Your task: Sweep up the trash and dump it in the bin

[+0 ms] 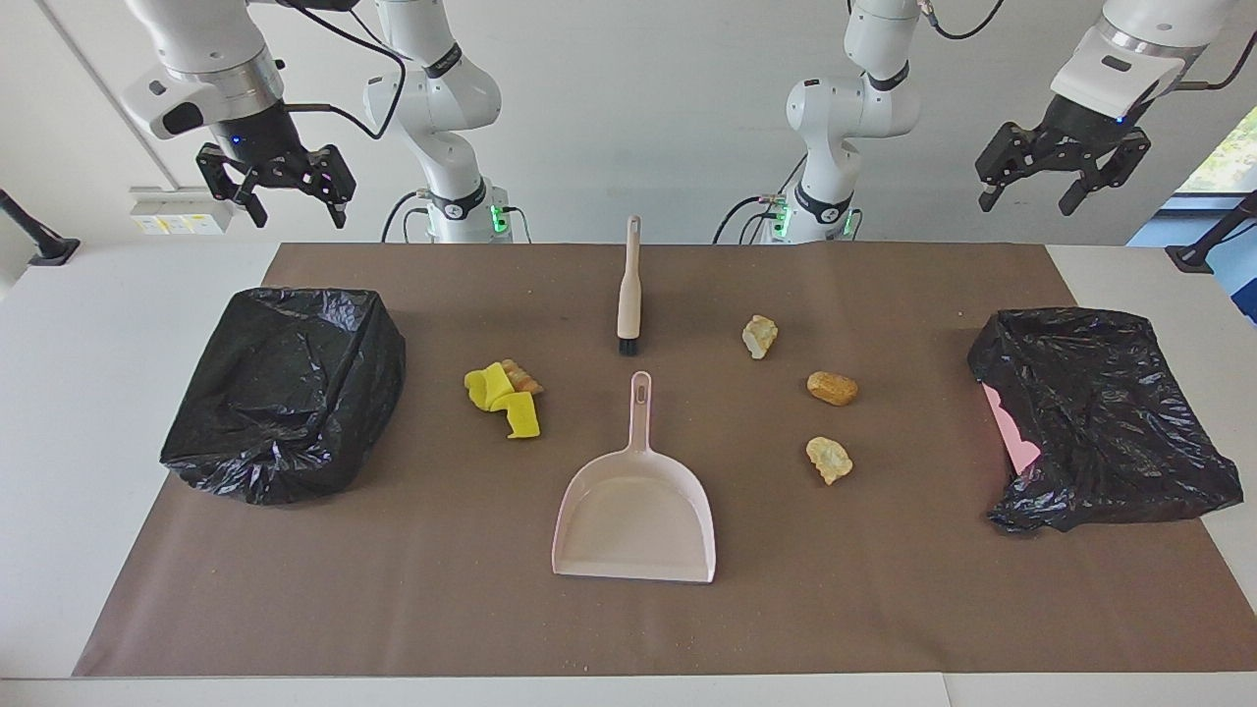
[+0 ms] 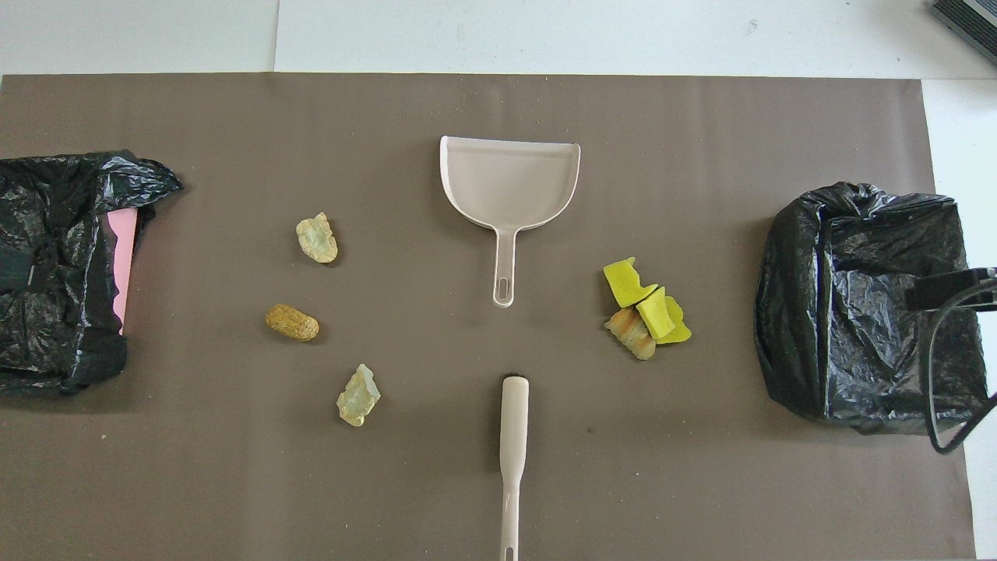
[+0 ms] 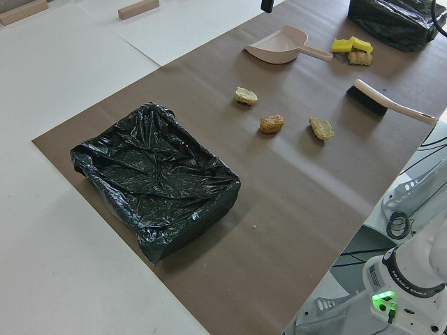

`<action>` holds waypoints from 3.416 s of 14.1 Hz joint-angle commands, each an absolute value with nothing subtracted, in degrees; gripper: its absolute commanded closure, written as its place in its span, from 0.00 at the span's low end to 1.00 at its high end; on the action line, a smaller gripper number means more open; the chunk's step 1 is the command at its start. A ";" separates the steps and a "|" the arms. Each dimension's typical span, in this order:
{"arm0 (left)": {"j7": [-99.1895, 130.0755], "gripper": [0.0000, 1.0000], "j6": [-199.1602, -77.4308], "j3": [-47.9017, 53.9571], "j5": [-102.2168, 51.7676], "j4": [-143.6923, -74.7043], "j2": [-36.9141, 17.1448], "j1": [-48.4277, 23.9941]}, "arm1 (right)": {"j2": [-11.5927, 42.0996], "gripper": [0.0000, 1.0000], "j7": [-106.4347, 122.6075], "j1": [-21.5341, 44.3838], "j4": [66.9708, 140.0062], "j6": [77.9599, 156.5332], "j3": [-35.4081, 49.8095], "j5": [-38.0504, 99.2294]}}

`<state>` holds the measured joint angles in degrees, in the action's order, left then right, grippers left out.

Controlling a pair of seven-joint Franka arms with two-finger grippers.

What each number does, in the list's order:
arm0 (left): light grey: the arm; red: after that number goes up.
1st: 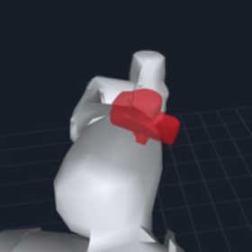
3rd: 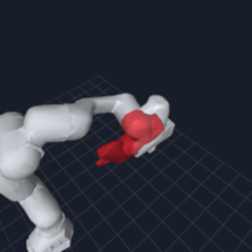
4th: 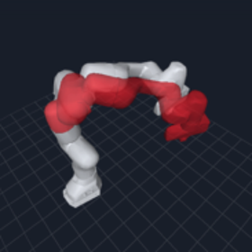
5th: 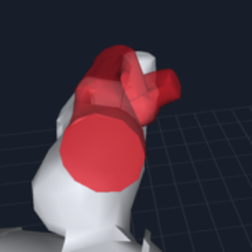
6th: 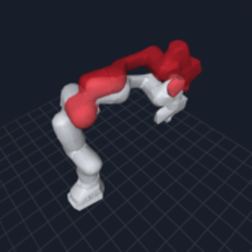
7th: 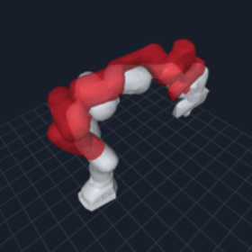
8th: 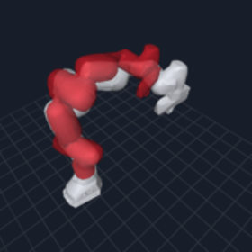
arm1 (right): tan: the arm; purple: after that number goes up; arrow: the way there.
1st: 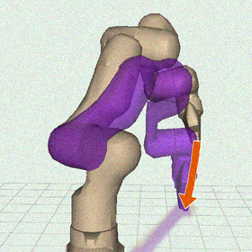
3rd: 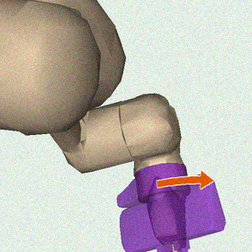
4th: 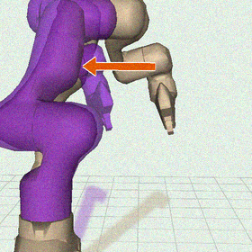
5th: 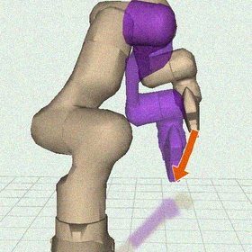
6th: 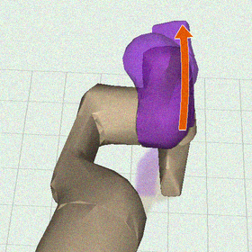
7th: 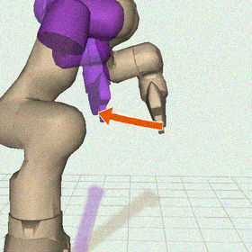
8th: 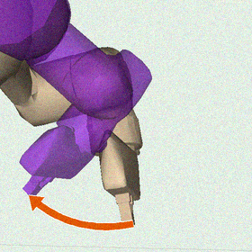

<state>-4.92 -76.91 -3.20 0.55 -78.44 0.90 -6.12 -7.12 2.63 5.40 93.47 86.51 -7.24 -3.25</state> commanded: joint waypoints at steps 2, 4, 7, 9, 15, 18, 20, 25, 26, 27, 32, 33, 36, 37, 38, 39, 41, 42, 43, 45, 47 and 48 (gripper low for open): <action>-5.37 0.00 -76.47 -2.29 0.18 -80.77 2.90 -4.75 | -8.61 0.00 1.41 4.75 95.54 88.24 -6.94 -2.29; -5.45 0.00 -76.29 -2.29 0.18 -80.68 2.90 -4.66 | -8.70 0.00 1.41 4.75 95.54 88.24 -6.94 -2.29; -5.27 0.00 -76.12 -2.29 0.18 -80.77 2.99 -4.75 | -8.61 0.00 1.41 4.75 95.54 88.24 -6.94 -2.29; -5.36 0.00 -76.29 -2.29 0.18 -81.73 3.51 -4.75 | -8.70 0.00 1.41 4.75 95.54 88.16 -6.94 -2.29; -5.01 0.00 -77.86 -1.76 -0.09 -85.60 5.88 -5.62 | -8.70 0.00 1.41 4.66 95.45 88.15 -6.94 -2.29; -4.83 0.00 -80.76 -1.49 -0.35 -91.56 9.65 -7.98 | -8.70 0.00 1.41 4.66 95.54 88.15 -6.94 -2.29; -1.34 0.00 -82.17 -1.41 -0.35 -96.83 12.99 -11.05 | -8.70 0.00 1.41 4.66 95.54 88.15 -6.94 -2.29; 10.43 0.00 -89.01 -1.32 -0.44 -111.24 19.15 -23.88 | -8.70 0.00 1.49 4.66 95.54 88.15 -6.94 -2.29; 12.81 0.00 -90.95 -1.32 -0.35 -113.79 19.42 -26.43 | -8.70 0.00 1.49 4.66 95.54 88.15 -6.94 -2.29; 15.88 0.00 -92.97 -1.14 -0.35 -115.73 19.34 -29.33 | -8.70 0.00 1.49 4.66 95.54 88.15 -6.94 -2.29; 27.85 0.00 -101.85 -1.05 -1.66 -124.18 19.42 -41.91 | -8.70 0.00 1.58 4.66 95.54 87.89 -6.94 -2.29; 28.82 0.00 -103.52 -1.05 -2.80 -125.49 18.90 -44.19 | -8.70 0.00 1.58 4.66 95.54 87.89 -7.03 -2.29; 35.22 0.00 -112.39 -1.05 -3.87 -132.52 17.49 -51.74 | -8.70 0.00 1.58 4.66 95.54 88.07 -7.03 -2.29; 36.72 0.00 -114.76 -1.05 -3.87 -133.93 15.40 -54.55 | -8.70 0.00 1.58 4.66 95.54 87.98 -6.94 -2.29; 38.22 0.00 -117.22 -1.05 -3.95 -134.82 13.38 -56.15 | -8.70 0.00 1.58 4.66 95.54 87.98 -7.03 -2.29; 39.97 0.00 -119.60 -1.05 -3.96 -135.17 11.97 -57.29 | -8.70 0.00 1.58 4.66 95.54 87.89 -7.03 -2.29; 43.49 0.00 -123.99 -1.05 -3.96 -135.09 9.33 -59.76 | -8.70 0.00 1.58 4.66 95.54 87.98 -7.03 -2.29; 43.85 0.00 -125.93 -0.97 -4.04 -135.09 7.92 -60.90 | -8.70 0.00 1.58 4.66 95.54 87.98 -7.03 -2.29; 44.03 0.00 -126.73 -0.97 -4.57 -135.09 7.13 -62.21 | -8.70 0.00 1.58 4.66 95.54 88.07 -7.03 -2.29; 43.69 0.00 -127.44 -0.97 -6.67 -135.18 5.98 -62.75 | -8.70 0.00 1.58 4.66 95.54 87.98 -7.03 -2.29; 43.33 0.00 -129.02 -0.97 -9.56 -135.26 5.36 -62.93 | -8.70 0.00 1.58 4.66 95.54 87.98 -7.03 -2.29; 42.90 0.00 -129.02 -0.97 -11.67 -135.26 5.19 -62.84 | -8.70 0.00 1.58 4.66 95.54 87.98 -7.03 -2.29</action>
